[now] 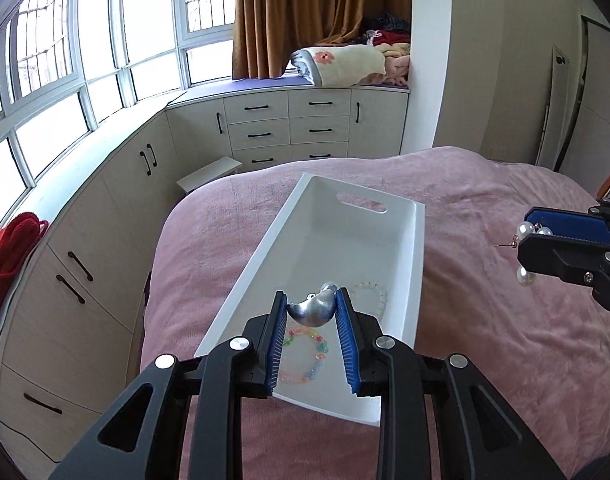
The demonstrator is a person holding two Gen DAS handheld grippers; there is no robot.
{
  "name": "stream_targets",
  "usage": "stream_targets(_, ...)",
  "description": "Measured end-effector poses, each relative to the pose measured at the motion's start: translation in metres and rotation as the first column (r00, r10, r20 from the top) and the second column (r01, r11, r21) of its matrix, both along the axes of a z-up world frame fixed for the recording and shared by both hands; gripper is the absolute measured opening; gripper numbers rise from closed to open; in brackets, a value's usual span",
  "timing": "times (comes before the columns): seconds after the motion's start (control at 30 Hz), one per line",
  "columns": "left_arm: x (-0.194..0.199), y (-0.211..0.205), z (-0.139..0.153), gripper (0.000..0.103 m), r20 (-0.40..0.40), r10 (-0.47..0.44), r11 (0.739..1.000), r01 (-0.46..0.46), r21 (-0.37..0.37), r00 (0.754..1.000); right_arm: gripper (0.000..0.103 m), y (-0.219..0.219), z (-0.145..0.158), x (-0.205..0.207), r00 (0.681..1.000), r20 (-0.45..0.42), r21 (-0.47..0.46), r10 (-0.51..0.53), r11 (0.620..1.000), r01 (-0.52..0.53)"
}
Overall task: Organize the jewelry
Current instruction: 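Carry both earrings over the white tray and open both tools to release them, then move both open tools back toward the remaining earrings on the bed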
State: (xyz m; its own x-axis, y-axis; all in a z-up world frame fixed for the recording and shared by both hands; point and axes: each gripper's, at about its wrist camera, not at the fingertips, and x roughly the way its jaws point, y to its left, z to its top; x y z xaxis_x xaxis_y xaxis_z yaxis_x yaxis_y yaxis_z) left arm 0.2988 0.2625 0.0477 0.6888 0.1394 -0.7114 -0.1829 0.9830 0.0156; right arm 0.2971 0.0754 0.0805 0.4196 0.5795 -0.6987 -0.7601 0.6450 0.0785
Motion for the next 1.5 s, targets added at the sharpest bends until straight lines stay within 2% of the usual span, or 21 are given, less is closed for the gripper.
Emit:
stream_targets(0.27, 0.029, 0.033, -0.033, 0.030, -0.076, 0.036, 0.998, -0.040, -0.053, 0.996, 0.023, 0.052, -0.017, 0.048, 0.996, -0.072, 0.011, -0.050, 0.999, 0.051)
stream_targets(0.5, 0.045, 0.055, -0.056, 0.030, -0.136, 0.061, 0.996, -0.070, -0.060, 0.989, 0.023, 0.086, -0.049, 0.072, 0.990, -0.111, -0.063, -0.084, 0.995, 0.078)
stream_targets(0.73, 0.048, 0.061, -0.069, 0.030, -0.177, 0.044, 0.998, -0.052, -0.045, 0.983, 0.023, 0.101, -0.074, 0.086, 0.983, -0.152, -0.111, -0.104, 0.990, 0.088)
stream_targets(0.9, 0.044, 0.057, -0.072, 0.045, -0.180, 0.030, 0.998, -0.039, -0.045, 0.983, 0.025, 0.101, -0.080, 0.088, 0.979, -0.163, -0.121, -0.119, 0.988, 0.100)
stream_targets(0.93, 0.044, 0.055, -0.072, 0.049, -0.177, 0.029, 0.998, -0.037, -0.042, 0.984, 0.025, 0.101, -0.079, 0.089, 0.979, -0.163, -0.124, -0.120, 0.987, 0.100)
stream_targets(0.97, 0.043, 0.054, -0.071, 0.054, -0.173, 0.031, 0.999, -0.037, -0.035, 0.985, 0.030, 0.100, -0.079, 0.088, 0.980, -0.158, -0.125, -0.121, 0.987, 0.102)
stream_targets(1.07, 0.040, 0.050, -0.067, 0.056, -0.161, 0.030, 0.999, -0.035, -0.026, 0.987, 0.044, 0.099, -0.075, 0.085, 0.983, -0.137, -0.126, -0.123, 0.986, 0.106)
stream_targets(1.23, 0.030, 0.045, -0.052, 0.056, -0.125, 0.028, 0.999, -0.033, -0.037, 0.992, 0.046, 0.095, -0.064, 0.081, 0.983, -0.137, -0.108, -0.121, 0.988, 0.107)
stream_targets(1.3, 0.024, 0.042, -0.044, 0.057, -0.106, 0.029, 0.999, -0.032, -0.022, 0.994, 0.051, 0.090, -0.054, 0.078, 0.984, -0.131, -0.083, -0.117, 0.991, 0.106)
stream_targets(1.37, 0.017, 0.037, -0.033, 0.061, -0.078, 0.027, 1.000, -0.028, -0.006, 0.997, 0.060, 0.084, -0.040, 0.073, 0.988, -0.106, -0.067, -0.114, 0.992, 0.107)
stream_targets(1.5, 0.003, 0.023, -0.009, 0.064, -0.029, -0.002, 1.000, 0.002, 0.001, 1.000, 0.066, 0.063, -0.011, 0.059, 0.993, -0.067, -0.019, -0.096, 0.995, 0.095)
